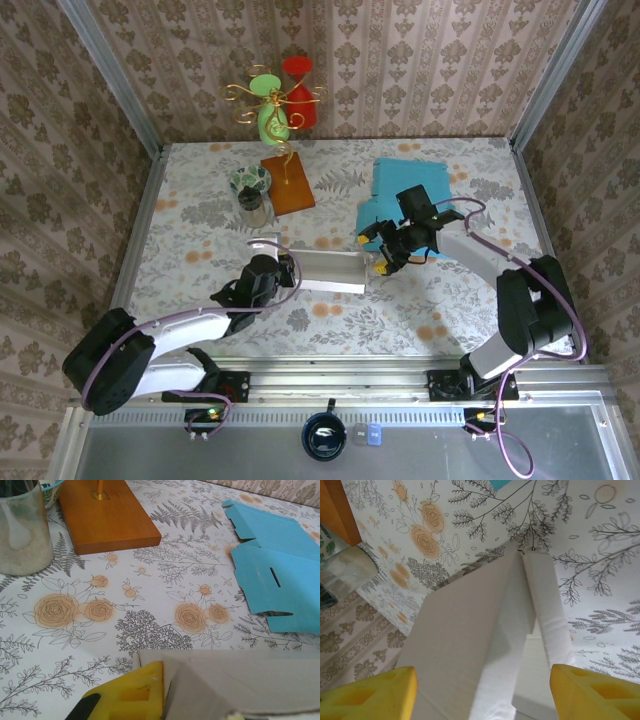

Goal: Fold the paper box

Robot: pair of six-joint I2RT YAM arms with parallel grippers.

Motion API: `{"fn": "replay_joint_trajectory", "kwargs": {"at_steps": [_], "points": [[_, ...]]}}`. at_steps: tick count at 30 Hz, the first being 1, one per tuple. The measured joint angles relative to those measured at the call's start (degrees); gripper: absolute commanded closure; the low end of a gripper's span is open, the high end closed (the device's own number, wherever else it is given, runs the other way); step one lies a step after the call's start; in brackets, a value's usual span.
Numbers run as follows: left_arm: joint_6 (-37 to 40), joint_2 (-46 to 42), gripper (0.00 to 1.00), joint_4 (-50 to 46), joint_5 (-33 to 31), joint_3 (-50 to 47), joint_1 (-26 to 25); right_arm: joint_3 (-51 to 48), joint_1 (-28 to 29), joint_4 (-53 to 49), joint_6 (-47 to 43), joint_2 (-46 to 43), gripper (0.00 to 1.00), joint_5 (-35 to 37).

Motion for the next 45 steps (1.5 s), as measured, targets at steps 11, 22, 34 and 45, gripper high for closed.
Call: {"fn": "replay_joint_trajectory", "kwargs": {"at_steps": [11, 22, 34, 45], "points": [[-4.70, 0.04, 0.78, -9.49, 0.55, -0.02, -1.01, 1.20, 0.00, -0.17, -3.98, 4.57, 0.38, -2.36], [-11.56, -5.25, 0.58, -24.26, 4.35, 2.89, -1.01, 1.20, 0.00, -3.87, -9.16, 4.52, 0.40, -1.42], [-22.16, -18.86, 0.50, -58.05, 10.45, 27.08, 10.56, -0.90, -0.24, -6.08, -10.34, -0.42, 0.39, 0.96], [-11.76, 8.50, 0.53, -65.77, 32.41, 46.62, 27.52, -1.36, -0.26, -5.18, -9.49, -0.81, 0.37, 0.61]]}}
